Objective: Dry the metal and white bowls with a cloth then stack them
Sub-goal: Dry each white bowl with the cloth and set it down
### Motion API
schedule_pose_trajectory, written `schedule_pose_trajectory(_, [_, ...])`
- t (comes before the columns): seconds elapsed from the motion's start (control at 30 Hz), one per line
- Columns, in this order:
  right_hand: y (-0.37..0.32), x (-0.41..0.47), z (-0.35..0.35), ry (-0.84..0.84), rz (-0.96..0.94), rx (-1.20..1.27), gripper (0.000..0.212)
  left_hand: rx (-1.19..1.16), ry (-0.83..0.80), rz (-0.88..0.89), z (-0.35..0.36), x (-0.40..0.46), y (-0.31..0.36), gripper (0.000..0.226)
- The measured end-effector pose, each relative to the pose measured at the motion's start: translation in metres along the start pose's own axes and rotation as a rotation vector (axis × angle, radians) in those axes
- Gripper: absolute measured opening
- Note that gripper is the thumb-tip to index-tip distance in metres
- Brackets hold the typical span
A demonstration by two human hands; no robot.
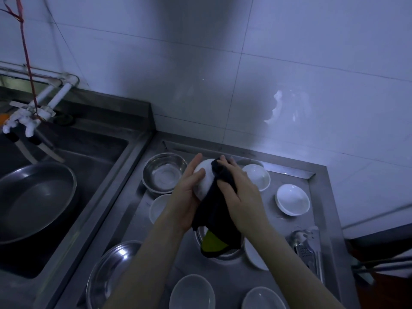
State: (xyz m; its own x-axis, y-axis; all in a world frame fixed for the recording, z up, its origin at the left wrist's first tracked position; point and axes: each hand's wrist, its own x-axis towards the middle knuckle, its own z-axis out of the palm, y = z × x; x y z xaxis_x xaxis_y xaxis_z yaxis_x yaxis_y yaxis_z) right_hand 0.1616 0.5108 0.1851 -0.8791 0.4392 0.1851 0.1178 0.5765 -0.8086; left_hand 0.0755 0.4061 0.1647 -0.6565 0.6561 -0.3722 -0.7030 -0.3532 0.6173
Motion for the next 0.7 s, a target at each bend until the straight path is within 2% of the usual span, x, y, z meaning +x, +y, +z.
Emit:
schedule_pose_trajectory(0.17, [0.007, -0.015, 0.005, -0.092, -0.375, -0.28, 0.047, -0.081, 0.013, -0.079, -0.005, -0.001, 0.008, 0.046])
schedule_pose_trajectory(0.23, [0.018, -0.023, 0.003, -0.088, -0.515, -0.346, 0.045, -0.167, 0.02, -0.093, -0.012, 0.002, 0.01, 0.054])
schedule_pose_trajectory(0.3, [0.026, -0.033, 0.004, -0.04, -0.565, -0.329, 0.048, -0.221, 0.026, -0.072, -0.012, 0.004, 0.009, 0.053])
schedule_pose_trajectory(0.37, [0.027, -0.039, 0.006, 0.059, -0.436, -0.155, 0.052, -0.218, 0.024, -0.018, -0.004, 0.0, 0.008, 0.053])
schedule_pose_trajectory(0.43, [0.024, -0.035, 0.004, 0.162, -0.138, 0.193, 0.053, -0.205, 0.013, 0.011, 0.002, -0.005, 0.007, 0.052])
schedule_pose_trajectory(0.5, [0.022, -0.024, 0.0, 0.159, 0.123, 0.493, 0.05, -0.205, 0.019, 0.023, 0.003, -0.007, 0.006, 0.051])
schedule_pose_trajectory(0.53, [0.023, -0.02, -0.001, 0.151, 0.184, 0.551, 0.048, -0.213, 0.025, 0.021, 0.005, -0.009, 0.005, 0.052])
schedule_pose_trajectory(0.63, [0.02, -0.028, 0.006, 0.223, 0.193, 0.446, 0.052, -0.283, 0.055, 0.024, 0.007, -0.002, 0.0, 0.048])
schedule_pose_trajectory(0.7, [0.016, -0.042, 0.02, 0.288, 0.071, 0.293, 0.056, -0.343, 0.09, 0.02, 0.007, 0.007, -0.003, 0.05])
